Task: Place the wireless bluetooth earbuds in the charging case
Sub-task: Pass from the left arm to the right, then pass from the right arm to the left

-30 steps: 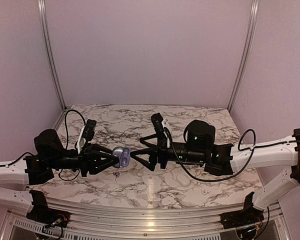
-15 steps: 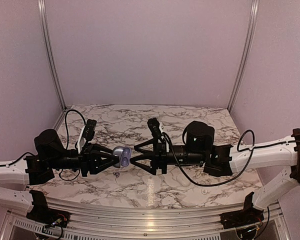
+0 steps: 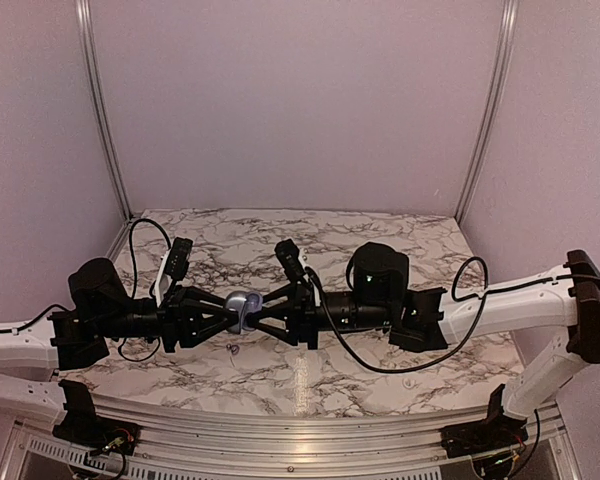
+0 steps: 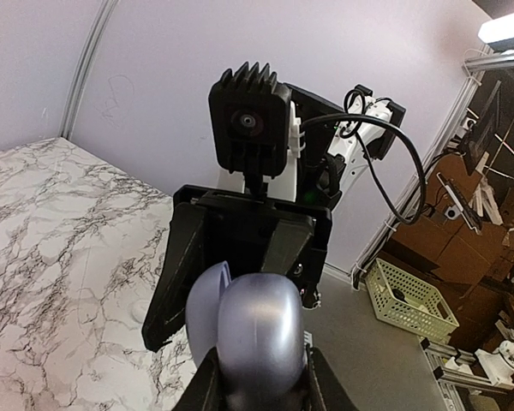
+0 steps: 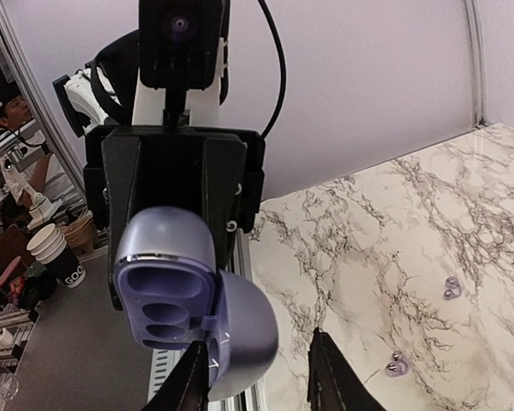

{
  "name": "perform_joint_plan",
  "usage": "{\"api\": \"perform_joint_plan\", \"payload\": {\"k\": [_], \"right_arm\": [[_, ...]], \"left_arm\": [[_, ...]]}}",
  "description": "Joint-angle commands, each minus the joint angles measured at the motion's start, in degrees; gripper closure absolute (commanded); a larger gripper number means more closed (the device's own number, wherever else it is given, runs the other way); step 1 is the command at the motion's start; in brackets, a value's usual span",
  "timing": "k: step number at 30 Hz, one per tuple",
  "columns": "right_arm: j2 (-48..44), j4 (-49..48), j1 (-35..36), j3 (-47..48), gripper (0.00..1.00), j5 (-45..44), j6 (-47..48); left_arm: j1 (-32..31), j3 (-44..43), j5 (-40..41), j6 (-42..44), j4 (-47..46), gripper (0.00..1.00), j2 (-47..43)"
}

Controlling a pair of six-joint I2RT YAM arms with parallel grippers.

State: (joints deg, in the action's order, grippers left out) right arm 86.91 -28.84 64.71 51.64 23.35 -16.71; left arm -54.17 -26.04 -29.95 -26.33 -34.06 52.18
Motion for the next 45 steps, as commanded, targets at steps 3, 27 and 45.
{"api": "perform_joint_plan", "payload": {"k": [3, 27, 45], "right_arm": [[0.3, -2.9, 0.7, 2.8, 0.72, 2.1, -0.3], [-0.9, 8.0, 0.9, 5.3, 1.00, -4.0, 2.0], [-0.9, 47.8, 0.7, 17.6, 1.00, -25.7, 8.2]], "left_arm": [[-0.2, 0.0, -0.2, 0.6, -2.6, 1.00, -0.7], [-0.1, 0.7, 1.4, 1.7, -2.0, 0.37, -2.0], [-3.0, -0.3, 27.4, 15.7, 10.2, 0.10, -0.4]]}}
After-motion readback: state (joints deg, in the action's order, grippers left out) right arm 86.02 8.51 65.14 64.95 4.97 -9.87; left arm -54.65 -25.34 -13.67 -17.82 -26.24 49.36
